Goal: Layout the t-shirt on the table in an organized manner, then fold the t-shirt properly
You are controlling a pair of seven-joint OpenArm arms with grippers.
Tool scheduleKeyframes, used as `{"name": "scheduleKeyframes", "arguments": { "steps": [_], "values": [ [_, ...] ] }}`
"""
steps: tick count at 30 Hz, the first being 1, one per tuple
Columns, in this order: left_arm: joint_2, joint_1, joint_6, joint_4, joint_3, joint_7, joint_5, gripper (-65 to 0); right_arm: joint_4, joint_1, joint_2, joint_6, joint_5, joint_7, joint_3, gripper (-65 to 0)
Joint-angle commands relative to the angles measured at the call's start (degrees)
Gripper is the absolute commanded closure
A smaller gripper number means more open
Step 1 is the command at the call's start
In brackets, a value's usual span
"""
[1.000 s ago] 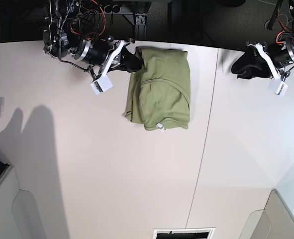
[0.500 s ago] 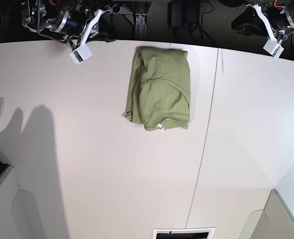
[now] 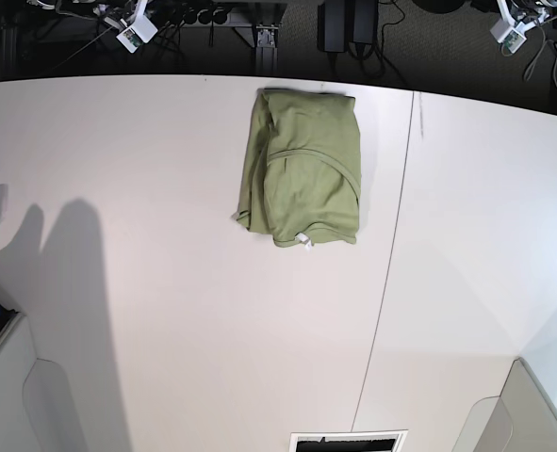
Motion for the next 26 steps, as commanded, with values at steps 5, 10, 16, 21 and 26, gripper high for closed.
{"name": "scheduleKeyframes", "arguments": {
  "steps": [5, 10, 16, 21, 26],
  "values": [
    [-0.68, -3.06, -0.52, -10.78, 14.36, -5.05, 15.13, -21.9, -8.7, 2.6, 1.31, 0.15, -1.27, 1.77, -1.25, 0.0],
    [-0.66, -11.96, 3.23, -26.53, 27.36, -9.33, 26.75, -21.9, -21.24, 6.82, 1.31, -0.87, -5.29, 1.55, -6.16, 0.0],
    [0.26, -28.41, 6.1, -45.48, 40.94, -7.23, 27.02, -21.9, -38.21, 14.05, 0.94, -2.03, -7.85, 0.96, -13.51, 0.0],
    [3.04, -38.56, 7.78, -57.18, 54.4, -7.1, 24.15, -21.9, -47.78, 20.55, -1.53, -2.89, -11.06, -4.39, -15.23, 0.0],
    [9.33, -43.36, 13.46, -63.43, 60.37, -7.78, 24.24, -21.9, -50.49, 24.74, -2.49, -2.89, -11.21, -4.63, -15.21, 0.0]
  ]
}}
